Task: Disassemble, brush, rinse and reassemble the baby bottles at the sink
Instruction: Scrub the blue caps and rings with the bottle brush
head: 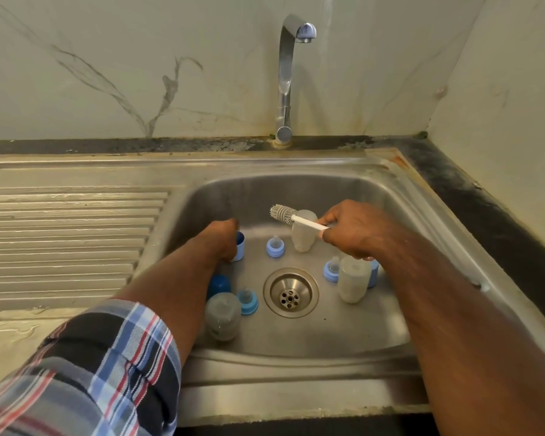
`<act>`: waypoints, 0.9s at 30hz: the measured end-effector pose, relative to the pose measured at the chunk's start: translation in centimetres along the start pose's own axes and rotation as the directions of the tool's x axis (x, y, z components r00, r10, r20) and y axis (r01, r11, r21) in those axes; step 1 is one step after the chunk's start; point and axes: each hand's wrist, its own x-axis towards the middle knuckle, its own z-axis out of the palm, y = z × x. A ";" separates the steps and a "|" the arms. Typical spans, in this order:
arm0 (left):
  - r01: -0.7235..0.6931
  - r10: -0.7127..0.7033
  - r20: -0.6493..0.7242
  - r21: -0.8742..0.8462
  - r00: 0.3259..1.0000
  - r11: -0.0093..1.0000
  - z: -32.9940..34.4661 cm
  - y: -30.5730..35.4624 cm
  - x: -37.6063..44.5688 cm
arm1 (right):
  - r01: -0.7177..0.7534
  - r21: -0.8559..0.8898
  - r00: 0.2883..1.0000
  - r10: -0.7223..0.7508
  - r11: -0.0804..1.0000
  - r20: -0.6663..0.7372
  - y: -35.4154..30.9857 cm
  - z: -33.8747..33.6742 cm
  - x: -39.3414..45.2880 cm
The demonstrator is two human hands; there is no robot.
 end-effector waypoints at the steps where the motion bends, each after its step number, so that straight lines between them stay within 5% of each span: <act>1: 0.004 -0.004 -0.009 -0.015 1.000 1.000 -0.1 0.1 -0.2 | -0.002 -0.005 1.000 0.002 1.000 0.000 0.0 0.0 -0.1; 9: -0.068 0.066 -0.321 0.005 0.945 0.998 -1.3 2.3 -1.2 | -0.022 -0.007 1.000 0.021 1.000 -0.020 0.0 -0.1 -0.2; 14: -0.283 0.285 -0.183 0.034 0.941 0.958 -1.1 5.1 -1.5 | -0.042 0.001 0.998 0.042 0.999 -0.039 0.1 -0.1 -0.1; 27: -0.312 0.312 -0.046 -0.005 0.949 0.950 0.4 5.8 -0.7 | -0.047 -0.007 0.998 0.047 0.999 -0.040 0.1 0.1 -0.1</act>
